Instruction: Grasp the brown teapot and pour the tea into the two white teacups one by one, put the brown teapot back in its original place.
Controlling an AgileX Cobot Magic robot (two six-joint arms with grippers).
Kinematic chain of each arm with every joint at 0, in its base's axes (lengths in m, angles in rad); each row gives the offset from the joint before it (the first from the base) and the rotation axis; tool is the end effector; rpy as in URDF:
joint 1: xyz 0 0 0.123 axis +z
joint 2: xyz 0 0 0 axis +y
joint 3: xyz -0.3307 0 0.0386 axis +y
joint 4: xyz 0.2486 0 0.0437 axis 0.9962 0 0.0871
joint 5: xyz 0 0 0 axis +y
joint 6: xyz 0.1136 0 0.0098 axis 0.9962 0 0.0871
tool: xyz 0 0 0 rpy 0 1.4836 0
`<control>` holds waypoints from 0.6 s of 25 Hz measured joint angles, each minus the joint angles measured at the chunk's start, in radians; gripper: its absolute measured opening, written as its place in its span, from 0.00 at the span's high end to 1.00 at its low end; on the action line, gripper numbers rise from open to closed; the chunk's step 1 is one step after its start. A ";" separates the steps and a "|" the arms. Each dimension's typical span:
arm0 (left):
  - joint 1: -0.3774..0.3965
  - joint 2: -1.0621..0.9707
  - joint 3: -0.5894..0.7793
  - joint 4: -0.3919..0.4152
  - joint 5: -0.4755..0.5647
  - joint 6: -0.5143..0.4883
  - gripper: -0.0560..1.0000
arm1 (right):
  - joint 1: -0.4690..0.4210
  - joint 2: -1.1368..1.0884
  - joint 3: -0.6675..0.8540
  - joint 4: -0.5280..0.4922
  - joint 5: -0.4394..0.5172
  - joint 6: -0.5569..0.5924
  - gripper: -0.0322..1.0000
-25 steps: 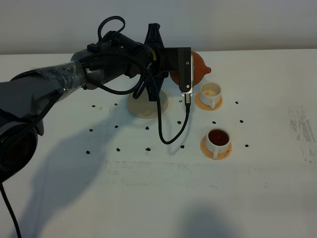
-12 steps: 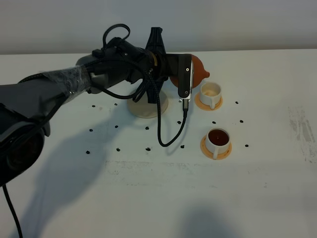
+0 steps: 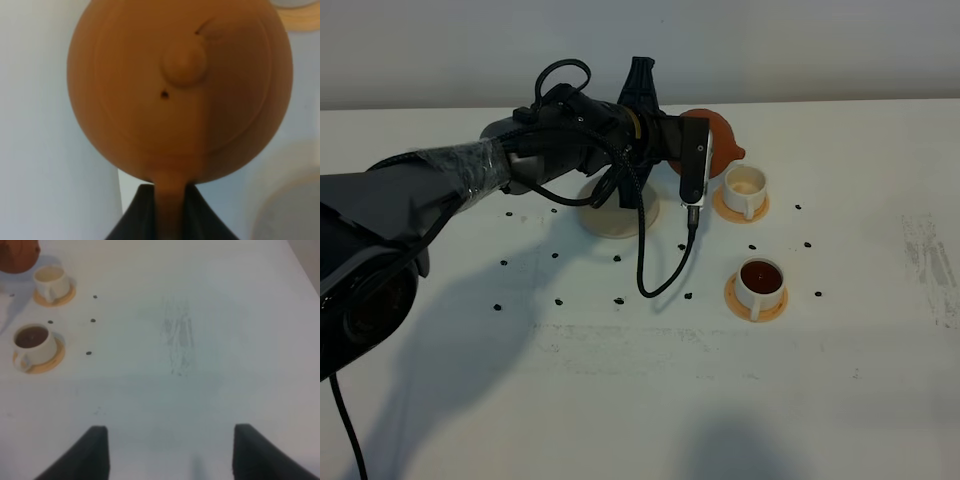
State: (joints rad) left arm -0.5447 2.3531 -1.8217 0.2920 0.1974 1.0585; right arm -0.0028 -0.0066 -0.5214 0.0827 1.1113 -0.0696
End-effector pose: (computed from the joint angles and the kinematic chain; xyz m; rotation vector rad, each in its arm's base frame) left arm 0.5068 -0.2995 0.1746 1.8045 1.3440 0.5024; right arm -0.0382 0.0086 0.2683 -0.0767 2.0631 0.0545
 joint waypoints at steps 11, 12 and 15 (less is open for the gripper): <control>-0.003 0.000 0.000 0.114 -0.027 -0.048 0.87 | 0.000 0.000 0.000 0.000 0.000 0.000 0.47; -0.003 0.000 0.000 0.127 -0.030 -0.061 0.87 | 0.000 0.000 0.000 0.000 0.000 0.000 0.47; -0.003 0.000 0.000 0.170 -0.031 -0.086 0.87 | 0.000 0.000 0.000 0.000 0.000 0.000 0.47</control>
State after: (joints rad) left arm -0.5476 2.3531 -1.8217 0.4622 0.1665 0.9721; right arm -0.0028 -0.0066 -0.5214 0.0827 1.1113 -0.0696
